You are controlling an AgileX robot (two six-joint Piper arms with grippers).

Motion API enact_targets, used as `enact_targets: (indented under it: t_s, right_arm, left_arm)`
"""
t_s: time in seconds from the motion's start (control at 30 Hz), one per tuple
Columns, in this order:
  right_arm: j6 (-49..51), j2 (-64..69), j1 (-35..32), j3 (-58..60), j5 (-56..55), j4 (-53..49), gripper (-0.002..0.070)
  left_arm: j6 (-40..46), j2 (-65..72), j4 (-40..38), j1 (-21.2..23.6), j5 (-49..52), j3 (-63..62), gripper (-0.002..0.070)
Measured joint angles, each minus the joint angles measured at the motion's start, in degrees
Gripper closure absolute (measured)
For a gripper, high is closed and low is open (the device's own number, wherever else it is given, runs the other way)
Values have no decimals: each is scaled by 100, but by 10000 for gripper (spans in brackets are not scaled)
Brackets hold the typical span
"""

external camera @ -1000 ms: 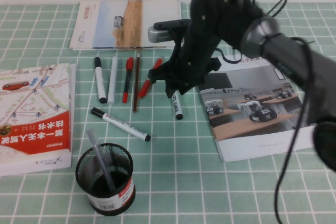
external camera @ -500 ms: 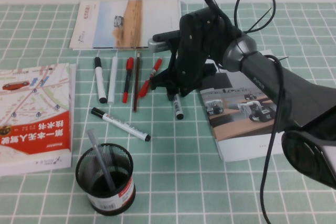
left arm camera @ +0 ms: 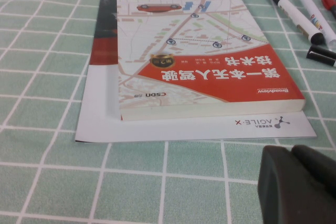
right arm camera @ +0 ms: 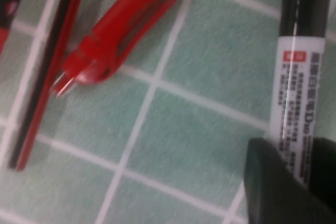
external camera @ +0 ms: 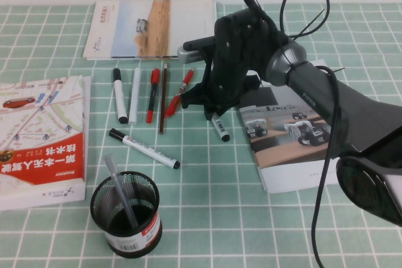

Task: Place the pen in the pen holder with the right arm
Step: Pick up the pen on the table, then place the pen onto the pen holder

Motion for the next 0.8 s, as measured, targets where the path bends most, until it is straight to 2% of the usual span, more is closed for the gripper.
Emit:
enact_targets:
  t_s: [0.13,0.27,0.37,0.47,0.67,0.8]
  right_arm:
    - [-95,-272,98,156,76,-39,563]
    - [-203,-1114,217,817,85,-54,563]
    - [-240,-1962,287,1687,75,-123,563]
    - [-240,-2885,389,3035,-443,-123,563]
    - [-240,-4777,781,6038,-3469,-79,563]
    - [-240,-5670,1122,8023,-6426,-79,563]
  left_arm:
    - [0,0,0,0,0,0,679]
    - [0,0,0,0,0,0,679]
    - [0,0,0,0,0,0,679]
    - [0,0,0,0,0,0,679]
    - [0,0,0,0,0,0,679]
    - [0,0,0,0,0,0,679]
